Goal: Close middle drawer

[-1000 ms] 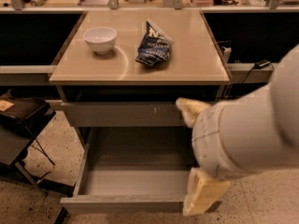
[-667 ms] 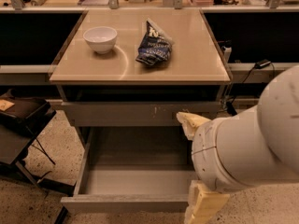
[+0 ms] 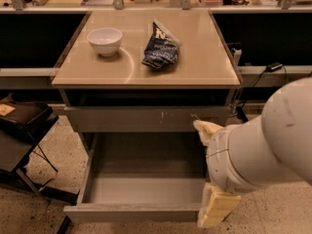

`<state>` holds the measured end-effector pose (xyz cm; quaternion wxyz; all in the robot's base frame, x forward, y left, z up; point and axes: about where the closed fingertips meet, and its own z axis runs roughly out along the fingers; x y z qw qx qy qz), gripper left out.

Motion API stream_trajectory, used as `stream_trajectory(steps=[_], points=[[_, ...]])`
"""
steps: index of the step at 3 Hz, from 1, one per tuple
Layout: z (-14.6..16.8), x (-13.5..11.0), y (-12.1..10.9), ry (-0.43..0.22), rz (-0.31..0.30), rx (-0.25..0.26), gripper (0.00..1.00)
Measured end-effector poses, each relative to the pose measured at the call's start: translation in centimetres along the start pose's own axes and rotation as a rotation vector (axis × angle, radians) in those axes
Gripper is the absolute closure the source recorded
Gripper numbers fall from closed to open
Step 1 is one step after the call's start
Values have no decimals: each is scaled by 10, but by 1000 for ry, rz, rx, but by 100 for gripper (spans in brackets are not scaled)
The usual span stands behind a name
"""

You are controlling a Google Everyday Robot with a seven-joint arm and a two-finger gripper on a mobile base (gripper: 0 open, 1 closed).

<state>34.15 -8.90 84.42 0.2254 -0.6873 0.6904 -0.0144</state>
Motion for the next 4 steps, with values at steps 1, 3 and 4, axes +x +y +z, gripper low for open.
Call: stream_trajectory(steps=[1,3,4], points=[[77,82,-19,49,170,-6,0],[173,174,-21,71,353,-39,0],[187,170,-3,50,341,-49,0]])
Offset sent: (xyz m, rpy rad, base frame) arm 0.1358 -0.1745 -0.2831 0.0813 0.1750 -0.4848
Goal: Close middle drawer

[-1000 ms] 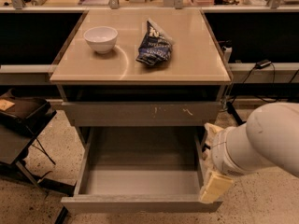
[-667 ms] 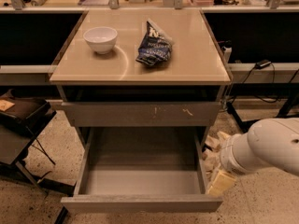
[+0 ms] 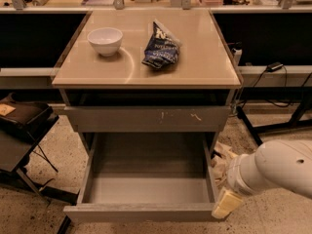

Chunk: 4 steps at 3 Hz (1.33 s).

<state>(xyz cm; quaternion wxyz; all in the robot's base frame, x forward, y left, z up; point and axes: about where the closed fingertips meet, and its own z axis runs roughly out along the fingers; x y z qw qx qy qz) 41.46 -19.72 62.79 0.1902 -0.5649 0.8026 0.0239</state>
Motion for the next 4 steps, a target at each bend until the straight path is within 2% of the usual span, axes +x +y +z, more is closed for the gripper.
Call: stream_trajectory(steps=[1,2,3,4], points=[[59,-1,52,-52,12,-75,0],[119,5,116,-131,65,-130,0],[119,5,117,-129,65,-133,0],[145,19,150,-155,117,-173,0]])
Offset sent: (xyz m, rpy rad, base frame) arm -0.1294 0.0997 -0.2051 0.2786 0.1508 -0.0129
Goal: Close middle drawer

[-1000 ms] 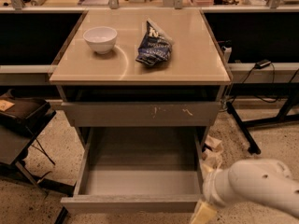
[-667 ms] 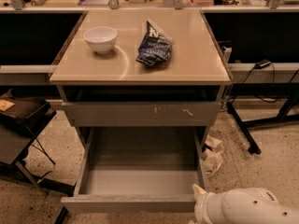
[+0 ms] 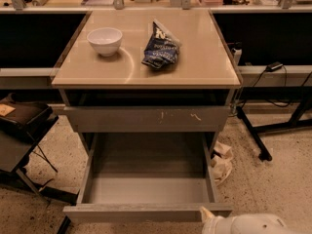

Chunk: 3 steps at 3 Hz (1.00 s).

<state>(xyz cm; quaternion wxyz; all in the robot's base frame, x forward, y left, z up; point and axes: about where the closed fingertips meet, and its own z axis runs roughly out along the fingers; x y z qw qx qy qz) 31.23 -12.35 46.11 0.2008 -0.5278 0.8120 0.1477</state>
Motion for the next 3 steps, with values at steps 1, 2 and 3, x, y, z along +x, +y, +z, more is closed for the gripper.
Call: stream_trajectory(steps=[1,2,3], points=[[44,26,41,-82,71,-49,0],[64,31,61,-105,109,-102,0],[68,33,55,-102,115,-89,0]])
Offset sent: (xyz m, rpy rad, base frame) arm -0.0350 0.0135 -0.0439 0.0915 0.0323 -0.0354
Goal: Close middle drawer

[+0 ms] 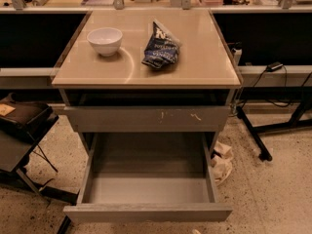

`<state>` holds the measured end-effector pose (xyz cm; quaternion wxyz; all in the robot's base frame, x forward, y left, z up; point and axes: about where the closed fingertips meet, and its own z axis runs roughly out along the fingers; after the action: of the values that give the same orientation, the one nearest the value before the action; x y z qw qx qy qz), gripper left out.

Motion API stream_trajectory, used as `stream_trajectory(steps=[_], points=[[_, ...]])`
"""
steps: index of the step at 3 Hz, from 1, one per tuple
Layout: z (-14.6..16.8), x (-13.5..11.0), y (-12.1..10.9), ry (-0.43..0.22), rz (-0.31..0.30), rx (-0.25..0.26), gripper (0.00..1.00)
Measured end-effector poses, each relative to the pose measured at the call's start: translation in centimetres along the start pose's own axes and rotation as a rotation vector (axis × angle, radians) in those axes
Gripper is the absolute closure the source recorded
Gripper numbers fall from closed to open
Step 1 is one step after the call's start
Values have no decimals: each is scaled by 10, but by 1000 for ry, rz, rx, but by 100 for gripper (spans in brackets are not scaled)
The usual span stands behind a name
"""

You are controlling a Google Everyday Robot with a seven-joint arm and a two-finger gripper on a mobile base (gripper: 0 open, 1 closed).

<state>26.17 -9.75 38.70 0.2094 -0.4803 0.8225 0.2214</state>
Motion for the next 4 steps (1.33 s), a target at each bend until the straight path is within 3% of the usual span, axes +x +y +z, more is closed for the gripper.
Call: stream_trajectory(steps=[1,4], points=[[6,-9,-42,23,-2,28,0],[14,-39,-107,11,18,30,0]])
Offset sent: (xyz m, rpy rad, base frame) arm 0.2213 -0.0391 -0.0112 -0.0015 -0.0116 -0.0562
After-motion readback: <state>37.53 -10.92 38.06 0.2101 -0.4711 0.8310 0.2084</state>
